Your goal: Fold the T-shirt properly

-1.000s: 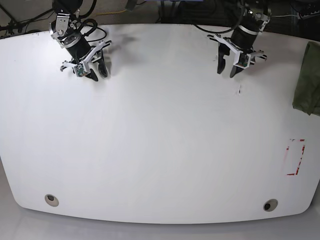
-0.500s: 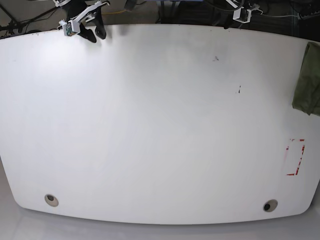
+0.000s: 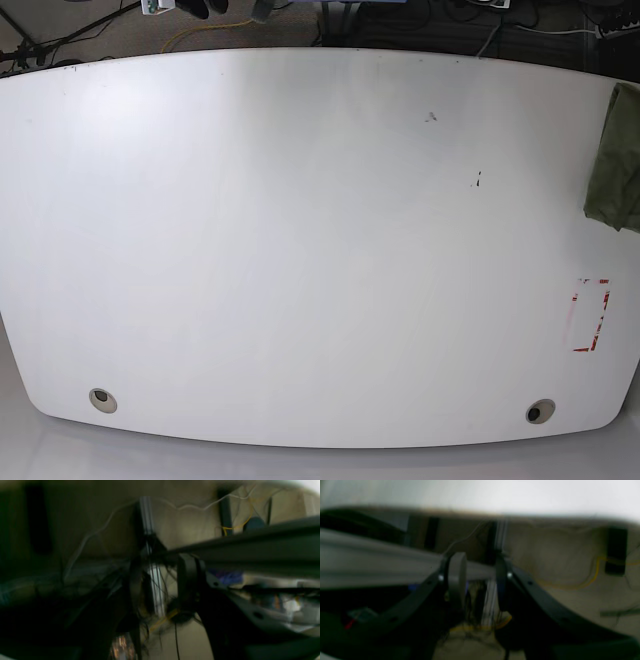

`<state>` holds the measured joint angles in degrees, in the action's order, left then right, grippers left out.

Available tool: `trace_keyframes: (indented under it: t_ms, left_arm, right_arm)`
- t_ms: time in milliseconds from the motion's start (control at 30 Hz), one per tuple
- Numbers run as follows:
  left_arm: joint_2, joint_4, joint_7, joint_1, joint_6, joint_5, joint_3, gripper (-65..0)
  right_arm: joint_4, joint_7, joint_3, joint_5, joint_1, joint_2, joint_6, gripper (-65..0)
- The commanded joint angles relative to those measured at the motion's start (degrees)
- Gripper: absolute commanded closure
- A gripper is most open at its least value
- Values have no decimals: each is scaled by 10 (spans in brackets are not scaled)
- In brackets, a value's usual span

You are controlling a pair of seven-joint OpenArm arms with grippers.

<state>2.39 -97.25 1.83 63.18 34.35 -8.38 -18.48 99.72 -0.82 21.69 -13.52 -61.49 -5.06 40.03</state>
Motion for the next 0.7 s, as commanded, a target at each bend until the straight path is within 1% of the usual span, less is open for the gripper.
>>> trace_keyframes:
  t_ms: [0, 100, 133, 233, 367, 467, 533, 567, 667]
  left_arm:
    - [4, 32, -9, -5, 6, -7, 2, -215]
    - [-9, 84, -9, -38, 6, -2, 1, -217]
    - [-18, 113, -9, -52, 6, 1, 2, -217]
    - [-25, 184, -9, -85, 6, 9, 4, -217]
    - [-30, 300, -9, -157, 6, 34, 4, -217]
    - [-31, 392, -11, -215, 6, 54, 2, -217]
    - [-45, 445, -11, -246, 5, 63, 2, -217]
    - [-45, 467, -11, -259, 5, 64, 2, -217]
    - [-48, 517, -12, -300, -15, 65, 3, -217]
  right_arm:
    - [-29, 8, 3, 7, -6, 6, 0, -187]
    - [-61, 8, 3, 35, 24, 18, 0, -187]
    - [-85, 8, 3, 54, 33, 22, 0, -187]
    - [-145, 8, 3, 90, 63, 24, 0, -187]
    - [-262, 10, 3, 124, 131, 22, 0, -187]
    - [-339, 39, 3, 151, 178, 22, 0, -187]
    - [-396, 64, 4, 177, 210, 22, 0, -187]
    - [-424, 75, 5, 188, 225, 22, 0, -187]
    - [-507, 102, 5, 217, 268, 15, -5, -187]
